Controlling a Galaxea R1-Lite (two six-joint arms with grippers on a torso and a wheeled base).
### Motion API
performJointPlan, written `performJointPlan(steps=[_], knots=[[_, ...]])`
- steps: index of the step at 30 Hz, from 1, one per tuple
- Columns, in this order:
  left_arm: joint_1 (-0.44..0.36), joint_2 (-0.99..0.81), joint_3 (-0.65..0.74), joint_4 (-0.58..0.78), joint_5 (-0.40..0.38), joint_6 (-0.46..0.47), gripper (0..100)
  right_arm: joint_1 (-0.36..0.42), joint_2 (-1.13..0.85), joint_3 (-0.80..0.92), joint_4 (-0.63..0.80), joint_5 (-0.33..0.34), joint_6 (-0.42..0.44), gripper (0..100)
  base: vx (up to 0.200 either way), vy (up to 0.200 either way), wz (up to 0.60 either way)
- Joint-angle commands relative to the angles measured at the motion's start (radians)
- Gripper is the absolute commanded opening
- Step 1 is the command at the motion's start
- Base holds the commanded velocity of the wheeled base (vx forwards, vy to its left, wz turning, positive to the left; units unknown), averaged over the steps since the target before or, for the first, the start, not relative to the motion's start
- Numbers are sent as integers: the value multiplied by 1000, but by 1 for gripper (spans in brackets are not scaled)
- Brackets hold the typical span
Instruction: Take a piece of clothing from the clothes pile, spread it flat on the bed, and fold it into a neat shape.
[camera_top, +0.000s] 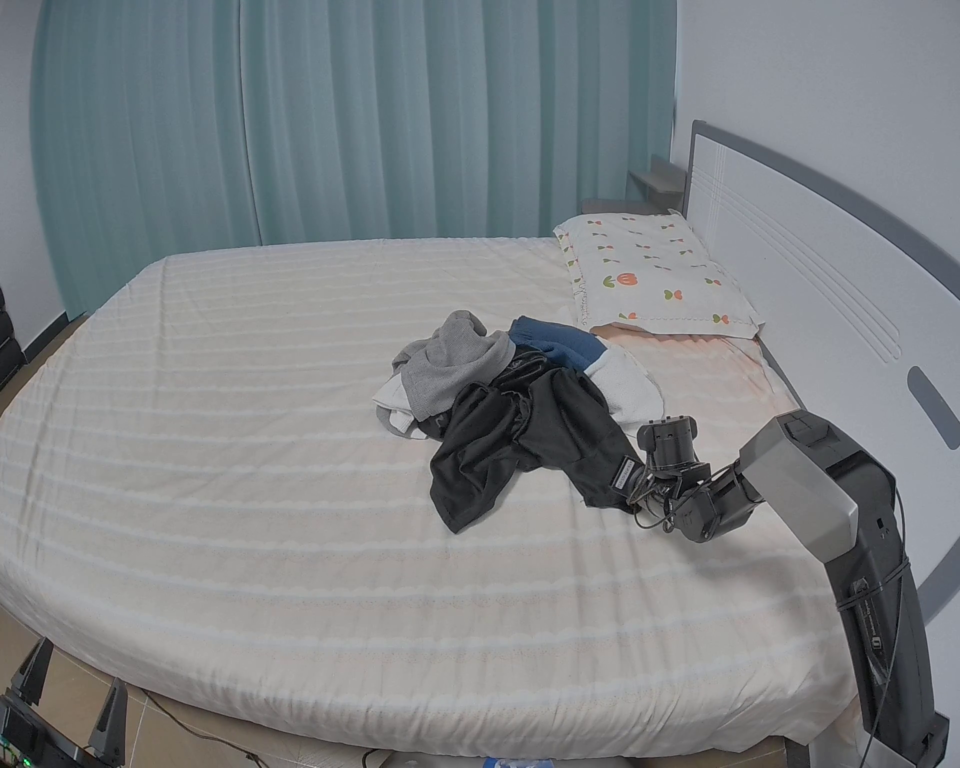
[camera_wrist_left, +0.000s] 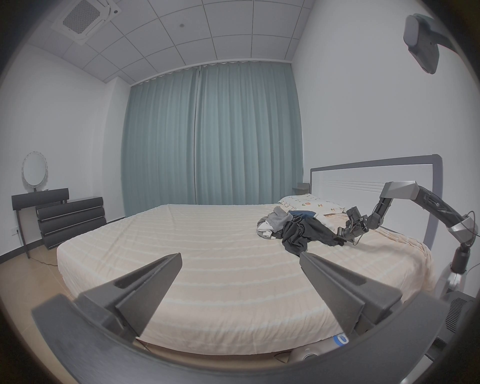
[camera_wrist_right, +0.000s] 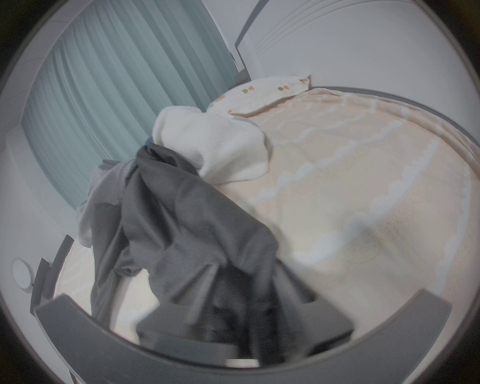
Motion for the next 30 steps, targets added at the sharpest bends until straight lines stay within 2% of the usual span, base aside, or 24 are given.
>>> performJointPlan(steps=[1, 6, 11, 12, 13, 15, 17, 18, 22, 23, 25, 27, 29, 30], knots=[[0, -13, 18, -1, 0, -2, 100, -10, -30, 32, -60, -15, -6, 0, 0, 0, 0], [0, -15, 18, -1, 2, -2, 100, -16, -132, 188, -163, 6, -4, 0, 0, 0, 0], [0, -15, 16, -1, 2, -3, 100, -14, -234, 328, -266, 60, -2, 0, 0, 0, 0], [0, -15, 18, -1, 2, -9, 100, -16, -295, 404, -316, 100, 1, 0, 0, 0, 0], [0, -15, 18, -1, 2, -9, 100, -16, -295, 404, -316, 100, 1, 0, 0, 0, 0], [0, -15, 18, -2, 4, -11, 100, -11, -395, 515, -381, 164, 13, 0, 0, 0, 0], [0, -16, 16, -4, 4, -11, 100, -10, -427, 549, -401, 183, 14, 0, 0, 0, 0], [0, -16, 18, -2, 4, -9, 100, -2, -505, 627, -438, 221, 34, 0, 0, 0, 0], [2, -16, 18, -1, 7, -9, 100, 30, -652, 751, -481, 278, 122, 0, 0, 0, 0], [2, -16, 18, -7, 7, -9, 100, 49, -715, 797, -488, 304, 172, 0, 0, 0, 0], [0, -15, -25, -53, 2, -34, 100, 75, -798, 851, -488, 338, 228, 0, 0, 0, 0], [-6, 41, -211, -116, -18, -108, 100, 101, -898, 909, -479, 368, 261, 0, 0, 0, 0], [-9, 82, -252, -109, -36, -112, 100, 110, -927, 924, -479, 376, 268, 0, 0, 0, 0], [-8, 166, -303, -90, -111, -80, 100, 142, -987, 961, -481, 384, 271, 0, 0, 0, 0]])
